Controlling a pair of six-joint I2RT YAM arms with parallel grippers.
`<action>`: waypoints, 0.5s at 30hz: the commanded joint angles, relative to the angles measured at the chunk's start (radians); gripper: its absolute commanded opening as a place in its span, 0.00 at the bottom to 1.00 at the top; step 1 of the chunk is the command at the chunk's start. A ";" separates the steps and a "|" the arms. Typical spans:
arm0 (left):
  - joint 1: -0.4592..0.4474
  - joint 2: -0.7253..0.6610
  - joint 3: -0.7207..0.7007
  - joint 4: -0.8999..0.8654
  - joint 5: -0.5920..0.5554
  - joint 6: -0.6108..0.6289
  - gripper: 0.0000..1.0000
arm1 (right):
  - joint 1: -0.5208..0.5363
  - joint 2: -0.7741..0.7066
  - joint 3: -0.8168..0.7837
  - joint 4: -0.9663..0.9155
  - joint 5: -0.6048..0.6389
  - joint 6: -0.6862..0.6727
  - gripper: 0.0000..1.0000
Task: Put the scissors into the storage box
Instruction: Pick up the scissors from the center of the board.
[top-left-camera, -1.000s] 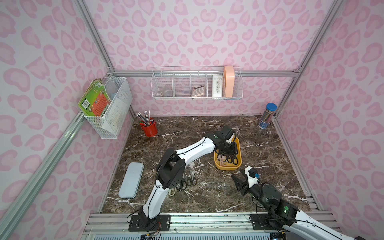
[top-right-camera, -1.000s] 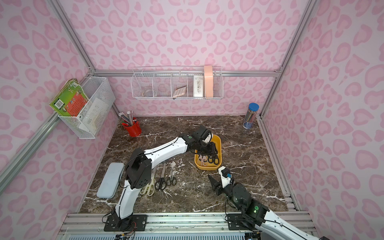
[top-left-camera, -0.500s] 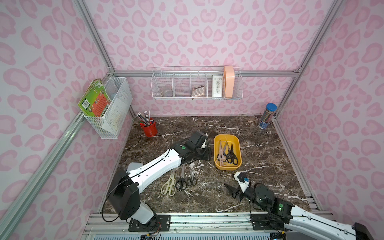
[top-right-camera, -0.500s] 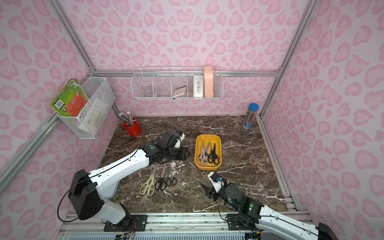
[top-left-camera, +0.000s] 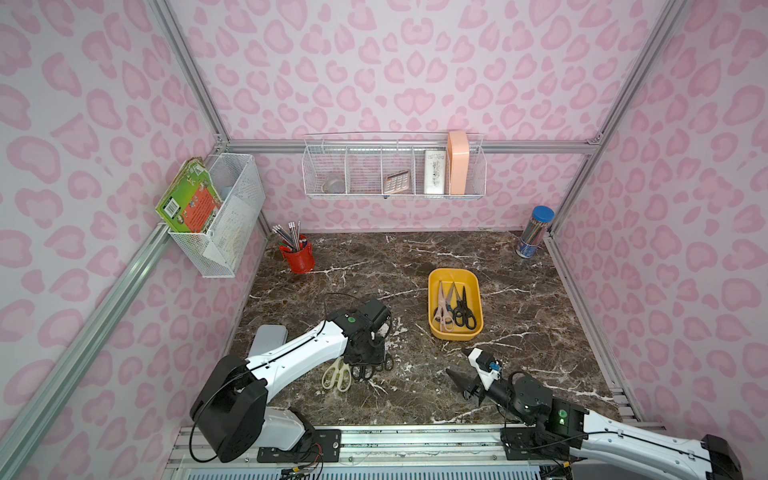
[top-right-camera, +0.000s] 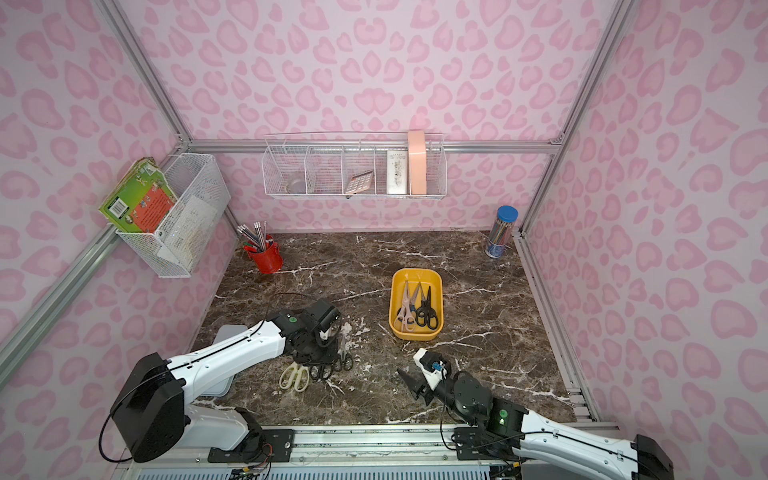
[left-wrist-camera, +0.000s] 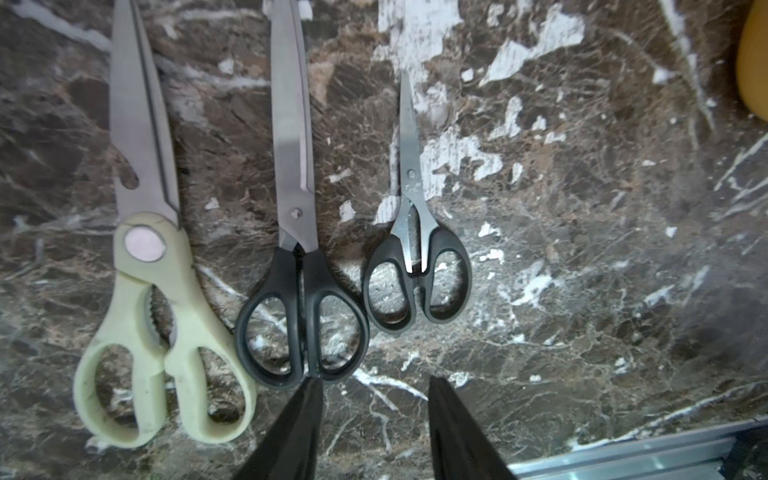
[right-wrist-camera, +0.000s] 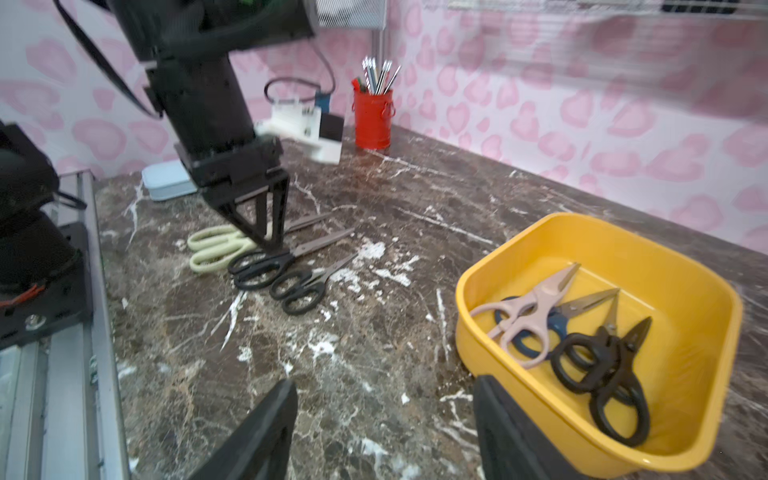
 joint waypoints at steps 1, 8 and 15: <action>-0.002 0.048 0.022 -0.003 0.018 0.002 0.41 | -0.013 -0.061 -0.011 -0.024 0.027 0.015 0.68; -0.001 0.136 0.074 -0.016 -0.024 0.039 0.32 | -0.017 -0.027 -0.003 -0.018 0.015 0.016 0.68; -0.001 0.228 0.145 -0.052 -0.059 0.085 0.29 | -0.017 -0.033 -0.003 -0.021 0.015 0.014 0.68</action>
